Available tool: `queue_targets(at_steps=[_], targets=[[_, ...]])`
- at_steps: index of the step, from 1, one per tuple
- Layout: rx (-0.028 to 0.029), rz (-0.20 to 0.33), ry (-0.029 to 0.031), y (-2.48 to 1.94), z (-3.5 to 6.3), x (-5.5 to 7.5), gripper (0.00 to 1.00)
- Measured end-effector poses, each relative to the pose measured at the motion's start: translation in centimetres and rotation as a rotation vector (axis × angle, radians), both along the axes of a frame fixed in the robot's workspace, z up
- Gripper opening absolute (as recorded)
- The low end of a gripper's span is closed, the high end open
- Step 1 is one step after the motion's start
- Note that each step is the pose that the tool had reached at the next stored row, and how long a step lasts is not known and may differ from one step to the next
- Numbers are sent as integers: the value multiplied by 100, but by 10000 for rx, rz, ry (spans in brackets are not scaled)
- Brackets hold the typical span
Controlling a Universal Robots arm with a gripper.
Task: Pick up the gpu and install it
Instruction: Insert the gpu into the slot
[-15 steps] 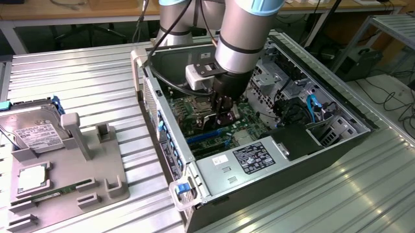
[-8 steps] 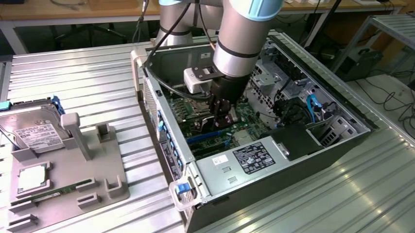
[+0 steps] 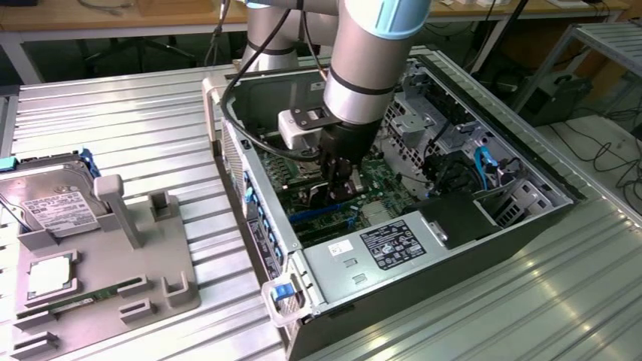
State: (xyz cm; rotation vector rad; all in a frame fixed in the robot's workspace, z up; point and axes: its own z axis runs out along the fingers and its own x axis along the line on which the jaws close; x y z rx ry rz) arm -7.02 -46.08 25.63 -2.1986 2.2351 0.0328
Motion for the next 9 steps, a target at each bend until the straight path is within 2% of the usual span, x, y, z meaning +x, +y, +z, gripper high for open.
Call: queue_targets(at_steps=[4,6,7,9], targets=[[5,-3,23,0,-17,-2,27],[16,0,141,1,-22,13,27],[27,-1,250,0,-25,27,27],[29,-1,305,0,-32,30,27]])
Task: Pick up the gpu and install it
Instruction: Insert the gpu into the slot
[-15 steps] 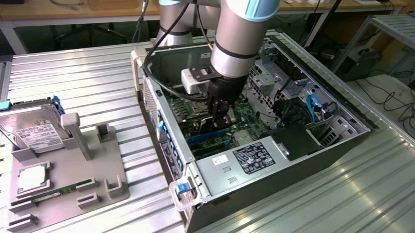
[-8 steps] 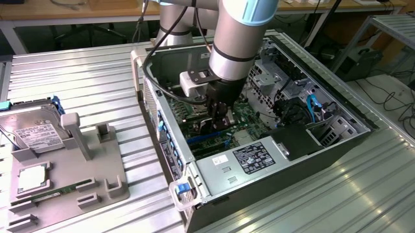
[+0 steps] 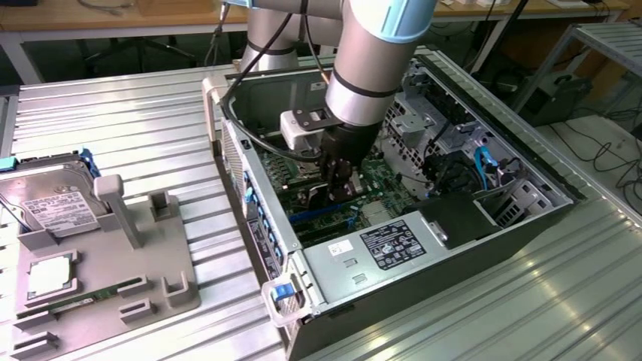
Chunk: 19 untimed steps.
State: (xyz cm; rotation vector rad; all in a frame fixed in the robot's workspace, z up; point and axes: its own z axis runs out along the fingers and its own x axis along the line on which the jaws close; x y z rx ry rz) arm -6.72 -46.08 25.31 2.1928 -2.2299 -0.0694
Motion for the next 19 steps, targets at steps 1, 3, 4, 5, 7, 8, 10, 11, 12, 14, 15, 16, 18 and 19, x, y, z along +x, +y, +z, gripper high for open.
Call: queue_targets(at_steps=[1,3,4,5,7,8,10,11,12,14,15,16,18,19], targets=[[0,-1,5,0,-5,0,27],[-1,-1,12,0,-21,0,27],[0,-1,13,0,-30,0,27],[-1,-1,13,0,-41,0,27],[-4,-1,16,0,-51,0,27],[-4,-1,15,0,-51,0,27],[-2,-1,15,0,-52,0,27],[-2,-1,14,0,-52,0,27],[2,-1,13,0,-52,0,27],[4,-1,12,1,-45,0,27],[4,-1,12,1,-45,0,27],[1,0,13,1,-44,0,27],[0,1,13,1,-43,0,27],[-1,2,12,1,-43,1,27]])
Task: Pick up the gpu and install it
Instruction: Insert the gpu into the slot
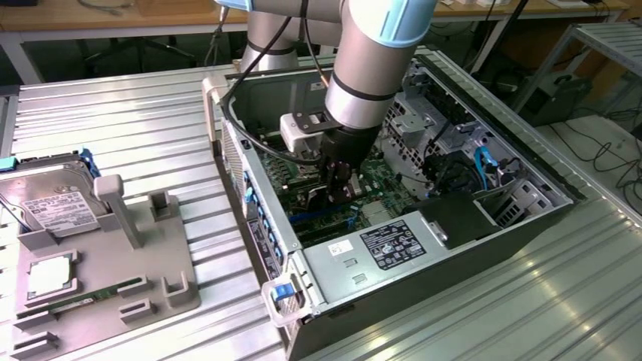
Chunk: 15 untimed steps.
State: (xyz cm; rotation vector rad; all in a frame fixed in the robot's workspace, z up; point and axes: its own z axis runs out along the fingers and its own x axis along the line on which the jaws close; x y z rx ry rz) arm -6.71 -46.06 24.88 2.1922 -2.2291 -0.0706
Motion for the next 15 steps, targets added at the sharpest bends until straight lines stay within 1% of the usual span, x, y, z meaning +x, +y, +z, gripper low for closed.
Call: queue_targets(at_steps=[5,8,9,15], targets=[[1,27,-1,5,-3,0,27],[-10,29,4,4,-33,-1,27],[5,30,-6,5,-51,0,27],[-1,30,7,5,-59,0,27]])
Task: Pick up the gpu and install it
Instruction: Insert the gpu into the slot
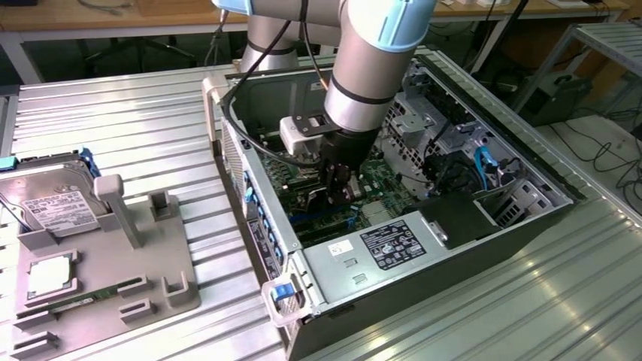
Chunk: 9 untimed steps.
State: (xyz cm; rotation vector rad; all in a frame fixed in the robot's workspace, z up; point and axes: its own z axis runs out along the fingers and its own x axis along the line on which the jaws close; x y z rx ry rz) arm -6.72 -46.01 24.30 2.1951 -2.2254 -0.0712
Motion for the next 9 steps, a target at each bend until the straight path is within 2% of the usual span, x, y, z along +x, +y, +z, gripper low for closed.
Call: queue_targets(at_steps=[5,9], targets=[[0,0,-1,0,-8,1,27],[-8,-3,6,0,-79,7,27]])
